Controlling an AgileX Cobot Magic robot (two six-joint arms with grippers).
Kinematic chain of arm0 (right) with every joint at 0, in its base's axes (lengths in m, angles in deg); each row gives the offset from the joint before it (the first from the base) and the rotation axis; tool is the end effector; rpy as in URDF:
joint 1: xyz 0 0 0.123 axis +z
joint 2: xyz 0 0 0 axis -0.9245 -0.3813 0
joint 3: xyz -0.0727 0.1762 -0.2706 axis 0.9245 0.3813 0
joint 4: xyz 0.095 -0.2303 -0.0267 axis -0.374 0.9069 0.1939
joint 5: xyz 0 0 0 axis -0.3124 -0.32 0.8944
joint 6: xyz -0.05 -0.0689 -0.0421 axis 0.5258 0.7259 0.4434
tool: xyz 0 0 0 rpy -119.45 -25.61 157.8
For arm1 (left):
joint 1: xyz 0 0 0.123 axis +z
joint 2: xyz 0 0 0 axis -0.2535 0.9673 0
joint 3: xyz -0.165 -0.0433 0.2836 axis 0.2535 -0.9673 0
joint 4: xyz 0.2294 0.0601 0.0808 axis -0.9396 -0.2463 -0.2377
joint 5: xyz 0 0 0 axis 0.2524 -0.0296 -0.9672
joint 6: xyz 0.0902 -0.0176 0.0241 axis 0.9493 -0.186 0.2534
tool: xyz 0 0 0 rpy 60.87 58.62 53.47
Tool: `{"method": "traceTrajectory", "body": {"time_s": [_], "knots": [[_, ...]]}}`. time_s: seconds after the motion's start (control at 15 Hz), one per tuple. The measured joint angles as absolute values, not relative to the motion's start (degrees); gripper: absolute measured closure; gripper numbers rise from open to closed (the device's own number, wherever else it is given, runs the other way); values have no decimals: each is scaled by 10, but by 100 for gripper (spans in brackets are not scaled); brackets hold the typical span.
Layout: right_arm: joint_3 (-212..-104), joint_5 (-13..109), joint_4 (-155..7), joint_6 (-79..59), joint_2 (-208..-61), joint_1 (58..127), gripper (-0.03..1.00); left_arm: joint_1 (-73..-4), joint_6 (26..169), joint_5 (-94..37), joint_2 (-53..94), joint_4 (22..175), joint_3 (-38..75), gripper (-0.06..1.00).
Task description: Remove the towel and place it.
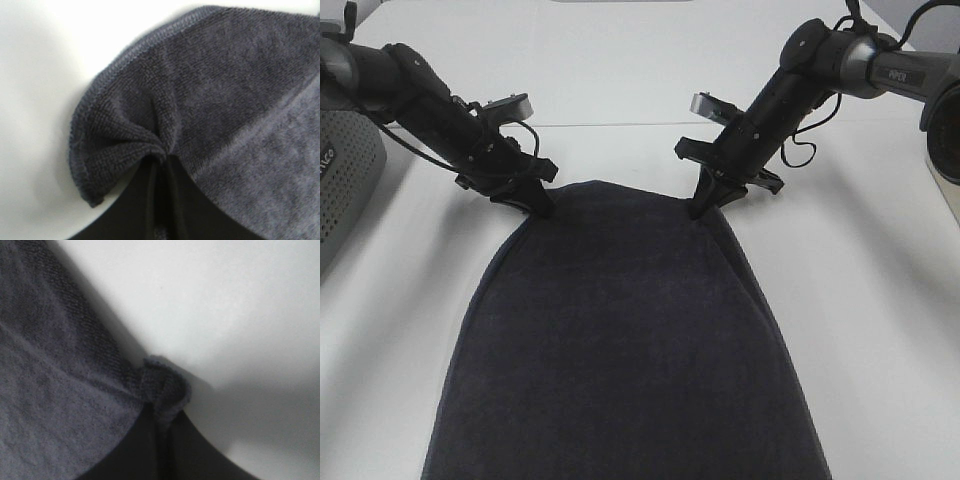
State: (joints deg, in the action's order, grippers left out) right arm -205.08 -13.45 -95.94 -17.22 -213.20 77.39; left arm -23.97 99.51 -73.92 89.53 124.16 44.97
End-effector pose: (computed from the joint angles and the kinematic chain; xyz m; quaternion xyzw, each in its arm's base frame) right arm 0.5395 0.1388 0.0999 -0.1252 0.9613 0.2450 0.0157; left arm 0.5187 -0.1310 0.1076 0.1816 0.9408 -0.2460 0.1461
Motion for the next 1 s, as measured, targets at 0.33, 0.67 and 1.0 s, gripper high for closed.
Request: {"method": "traceTrajectory", "body": {"time_s": [0.33, 0.67, 1.0], "knots": [[-2145, -90, -930, -173, -2143, 774, 95, -240, 1000, -726, 910, 1203, 532, 93], [-2192, 21, -925, -175, -2143, 774, 95, -240, 1081, -662, 910, 1222, 603, 93], [-2192, 95, -894, -203, -2143, 774, 95, -240, 1194, -595, 914, 1297, 615, 93]]}}
